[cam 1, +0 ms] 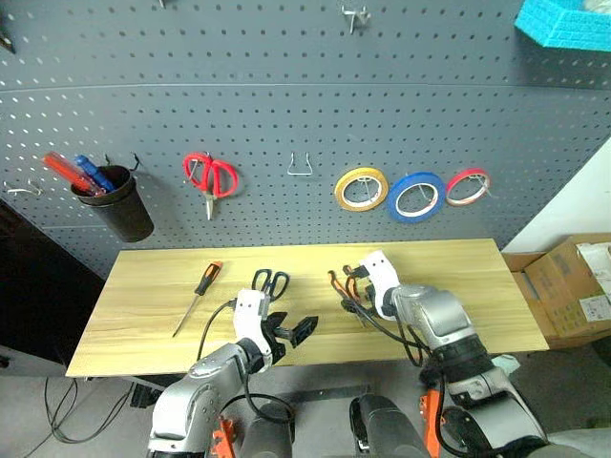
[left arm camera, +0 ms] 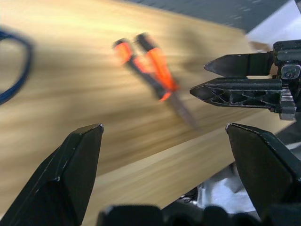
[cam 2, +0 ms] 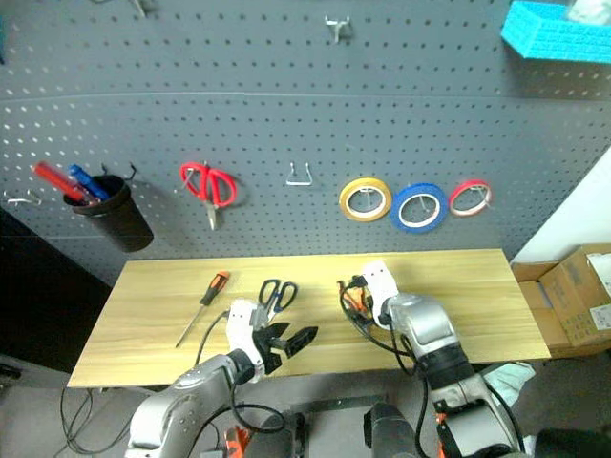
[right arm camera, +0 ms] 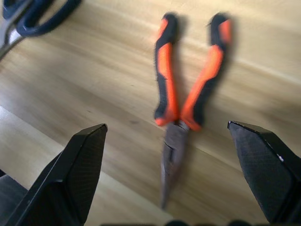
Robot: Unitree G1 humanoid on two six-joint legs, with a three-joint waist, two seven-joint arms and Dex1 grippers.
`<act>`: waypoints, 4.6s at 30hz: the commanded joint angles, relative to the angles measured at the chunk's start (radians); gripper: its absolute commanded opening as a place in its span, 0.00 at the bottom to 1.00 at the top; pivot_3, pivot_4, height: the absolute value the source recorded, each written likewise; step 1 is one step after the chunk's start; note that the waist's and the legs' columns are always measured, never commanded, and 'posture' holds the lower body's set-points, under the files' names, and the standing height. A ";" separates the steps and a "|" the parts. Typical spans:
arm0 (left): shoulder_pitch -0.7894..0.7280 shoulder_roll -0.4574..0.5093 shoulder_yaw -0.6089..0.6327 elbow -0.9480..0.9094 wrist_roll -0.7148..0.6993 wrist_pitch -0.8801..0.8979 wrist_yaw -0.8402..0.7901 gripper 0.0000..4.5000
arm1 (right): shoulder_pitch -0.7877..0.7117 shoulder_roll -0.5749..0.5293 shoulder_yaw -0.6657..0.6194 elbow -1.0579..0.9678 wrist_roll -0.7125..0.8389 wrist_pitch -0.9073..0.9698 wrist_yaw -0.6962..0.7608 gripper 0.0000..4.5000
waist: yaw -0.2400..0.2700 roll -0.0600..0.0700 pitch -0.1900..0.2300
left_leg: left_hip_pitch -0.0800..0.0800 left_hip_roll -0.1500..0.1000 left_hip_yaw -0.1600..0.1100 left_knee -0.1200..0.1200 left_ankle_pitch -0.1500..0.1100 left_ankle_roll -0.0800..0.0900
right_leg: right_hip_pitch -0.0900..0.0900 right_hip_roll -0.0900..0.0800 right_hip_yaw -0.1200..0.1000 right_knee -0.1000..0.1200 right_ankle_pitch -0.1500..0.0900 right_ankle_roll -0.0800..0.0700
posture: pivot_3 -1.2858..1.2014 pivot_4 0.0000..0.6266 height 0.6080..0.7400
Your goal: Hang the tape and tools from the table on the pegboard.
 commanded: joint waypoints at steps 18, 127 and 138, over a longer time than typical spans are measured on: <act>0.086 -0.043 0.002 -0.139 -0.033 0.000 0.025 1.00 | -0.110 0.106 -0.047 0.286 -0.023 -0.052 -0.166 0.95 | 0.021 0.001 0.029 | 0.002 0.001 0.000 0.000 -0.010 0.006 | 0.002 -0.001 -0.001 -0.002 -0.008 0.000 | 0.60 0.44 1.00; -0.288 0.175 -0.167 0.452 0.320 -0.029 0.102 1.00 | 0.185 -0.501 0.197 -0.451 0.059 -0.809 0.632 0.99 | 0.044 -0.005 0.002 | 0.002 0.001 -0.003 0.001 0.004 -0.005 | 0.003 0.000 -0.005 -0.002 0.000 -0.010 | 0.56 0.38 1.00; -0.350 0.165 -0.181 0.505 0.348 -0.007 -0.022 0.39 | 0.198 -0.476 0.180 -0.483 0.066 -0.757 0.623 1.00 | 0.043 0.003 0.012 | 0.002 0.001 -0.003 0.000 0.004 -0.005 | 0.003 0.000 -0.005 -0.002 0.000 -0.009 | 0.55 0.40 1.00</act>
